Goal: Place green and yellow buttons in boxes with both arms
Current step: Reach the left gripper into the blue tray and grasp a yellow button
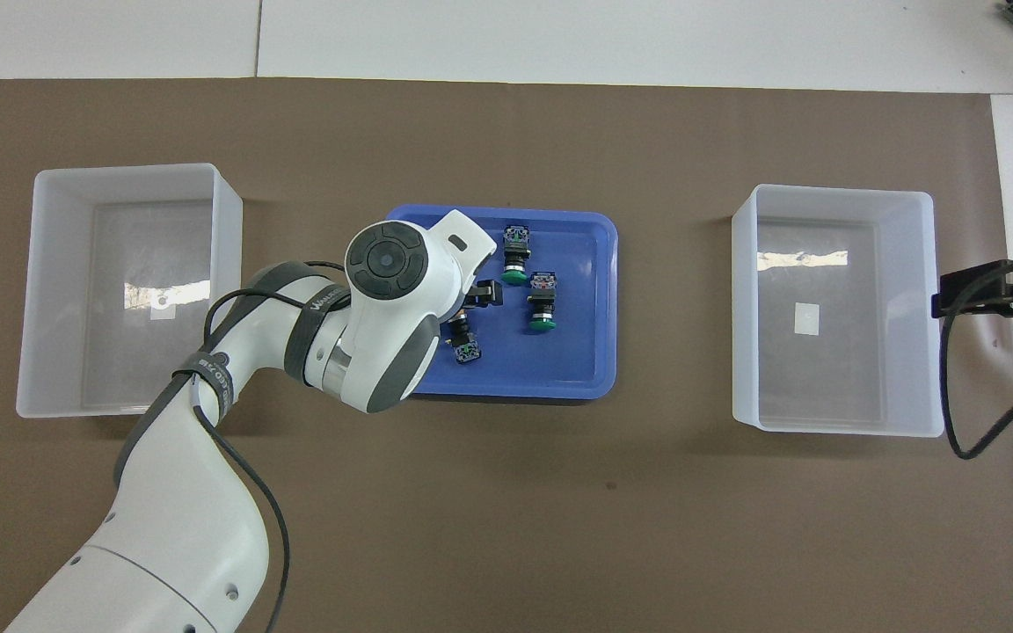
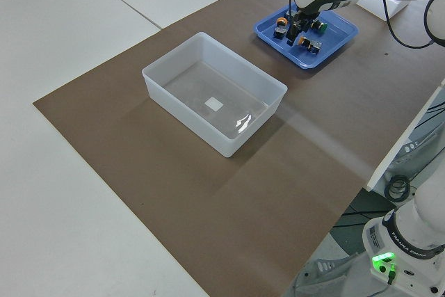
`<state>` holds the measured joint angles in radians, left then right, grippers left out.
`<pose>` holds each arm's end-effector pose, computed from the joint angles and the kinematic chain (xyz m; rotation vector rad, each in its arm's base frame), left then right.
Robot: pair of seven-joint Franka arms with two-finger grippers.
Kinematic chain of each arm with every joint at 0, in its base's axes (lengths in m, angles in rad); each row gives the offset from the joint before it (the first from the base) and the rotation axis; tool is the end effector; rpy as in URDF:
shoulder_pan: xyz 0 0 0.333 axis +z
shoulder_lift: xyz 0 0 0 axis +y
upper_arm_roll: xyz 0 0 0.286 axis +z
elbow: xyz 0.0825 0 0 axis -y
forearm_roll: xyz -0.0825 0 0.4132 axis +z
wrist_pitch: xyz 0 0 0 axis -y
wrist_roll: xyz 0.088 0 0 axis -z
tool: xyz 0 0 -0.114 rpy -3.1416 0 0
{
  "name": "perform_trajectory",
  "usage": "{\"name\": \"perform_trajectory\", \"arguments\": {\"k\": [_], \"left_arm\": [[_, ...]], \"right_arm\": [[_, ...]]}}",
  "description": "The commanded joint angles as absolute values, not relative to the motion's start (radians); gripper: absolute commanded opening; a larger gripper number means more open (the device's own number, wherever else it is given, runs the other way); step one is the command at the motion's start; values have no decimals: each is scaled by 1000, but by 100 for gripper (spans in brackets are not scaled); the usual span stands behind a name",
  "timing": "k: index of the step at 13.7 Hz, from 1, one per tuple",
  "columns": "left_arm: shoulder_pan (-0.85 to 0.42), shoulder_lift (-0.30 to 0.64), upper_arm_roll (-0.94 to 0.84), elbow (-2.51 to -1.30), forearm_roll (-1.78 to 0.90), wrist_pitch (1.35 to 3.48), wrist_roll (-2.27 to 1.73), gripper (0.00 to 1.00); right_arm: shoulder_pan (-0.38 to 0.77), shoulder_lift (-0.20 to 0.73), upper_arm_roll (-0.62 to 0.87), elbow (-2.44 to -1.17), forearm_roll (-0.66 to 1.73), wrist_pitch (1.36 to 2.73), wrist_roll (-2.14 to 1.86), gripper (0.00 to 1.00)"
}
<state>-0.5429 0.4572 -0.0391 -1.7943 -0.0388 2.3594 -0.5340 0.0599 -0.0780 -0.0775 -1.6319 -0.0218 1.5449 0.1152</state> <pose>0.5626 -0.3695 0.2537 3.0437 -0.0259 0.1027 0.5586 -0.0138 0.5991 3.1185 -0.2077 -0.0132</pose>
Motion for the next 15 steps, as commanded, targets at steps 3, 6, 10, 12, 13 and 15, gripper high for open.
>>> {"name": "perform_trajectory", "arguments": {"k": [3,6,10,12,13,15], "left_arm": [[-568,407,-25,-1868,-46,2347,-549,100],[-569,402,-26,-1867,-46,2324,-551,93],[-568,400,-28,-1864,-51,2286,-543,34],[-566,400,-28,-1861,-51,2289,-538,12],[-566,400,-28,-1858,-51,2290,-538,7],[-563,402,-26,-1856,-51,2296,-534,0]], "right_arm": [[58,-104,-77,-1670,-18,1568,101,100],[58,-110,-77,-1686,-18,1583,103,100],[64,-115,-75,-1690,-17,1577,106,100],[87,-120,-74,-1700,-15,1583,129,100],[87,-124,-74,-1704,-15,1583,136,100],[86,-124,-74,-1713,-15,1594,137,100]]}}
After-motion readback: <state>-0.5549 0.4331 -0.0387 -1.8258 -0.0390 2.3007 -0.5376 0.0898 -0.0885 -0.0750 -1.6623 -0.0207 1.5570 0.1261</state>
